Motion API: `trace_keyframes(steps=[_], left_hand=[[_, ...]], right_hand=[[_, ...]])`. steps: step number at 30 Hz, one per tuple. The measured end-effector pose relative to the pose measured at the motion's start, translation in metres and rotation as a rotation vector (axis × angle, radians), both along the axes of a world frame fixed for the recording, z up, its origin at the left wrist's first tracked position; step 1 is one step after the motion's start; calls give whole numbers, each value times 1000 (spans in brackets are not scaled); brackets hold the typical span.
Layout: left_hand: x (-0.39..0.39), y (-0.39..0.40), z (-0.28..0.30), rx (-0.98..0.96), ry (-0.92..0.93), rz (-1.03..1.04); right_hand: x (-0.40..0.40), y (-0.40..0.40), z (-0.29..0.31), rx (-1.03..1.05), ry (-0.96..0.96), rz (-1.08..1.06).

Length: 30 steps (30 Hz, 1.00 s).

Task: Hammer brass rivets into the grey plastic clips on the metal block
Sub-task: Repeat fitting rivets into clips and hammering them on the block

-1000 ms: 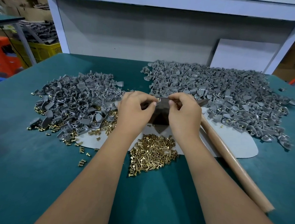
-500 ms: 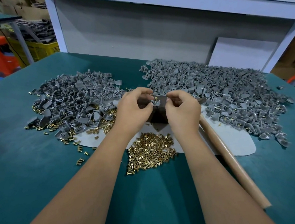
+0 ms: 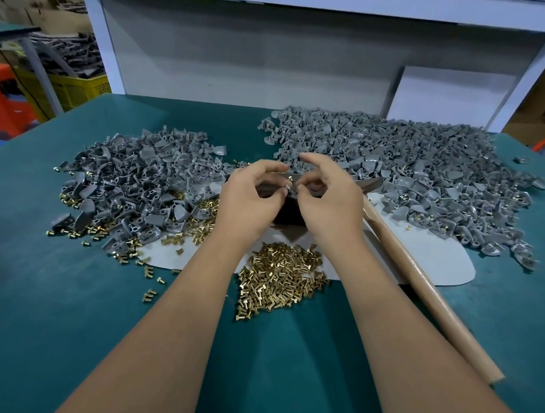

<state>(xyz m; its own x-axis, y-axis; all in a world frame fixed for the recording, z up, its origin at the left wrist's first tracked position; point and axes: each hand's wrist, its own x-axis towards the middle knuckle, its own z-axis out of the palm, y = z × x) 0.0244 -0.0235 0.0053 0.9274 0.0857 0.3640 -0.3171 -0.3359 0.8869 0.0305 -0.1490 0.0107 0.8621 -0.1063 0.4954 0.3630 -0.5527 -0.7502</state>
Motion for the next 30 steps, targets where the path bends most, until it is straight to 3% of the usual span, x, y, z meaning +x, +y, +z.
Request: trace_keyframes(steps=[15, 26, 30], left_hand=[[2, 1, -1, -90, 41, -9], [1, 0, -3, -106, 36, -33], [2, 1, -4, -108, -7, -44]], right_hand=[[4, -1, 5, -66, 52, 34], [-4, 5, 9, -268, 44, -3], [-10, 4, 9, -434, -96, -69]])
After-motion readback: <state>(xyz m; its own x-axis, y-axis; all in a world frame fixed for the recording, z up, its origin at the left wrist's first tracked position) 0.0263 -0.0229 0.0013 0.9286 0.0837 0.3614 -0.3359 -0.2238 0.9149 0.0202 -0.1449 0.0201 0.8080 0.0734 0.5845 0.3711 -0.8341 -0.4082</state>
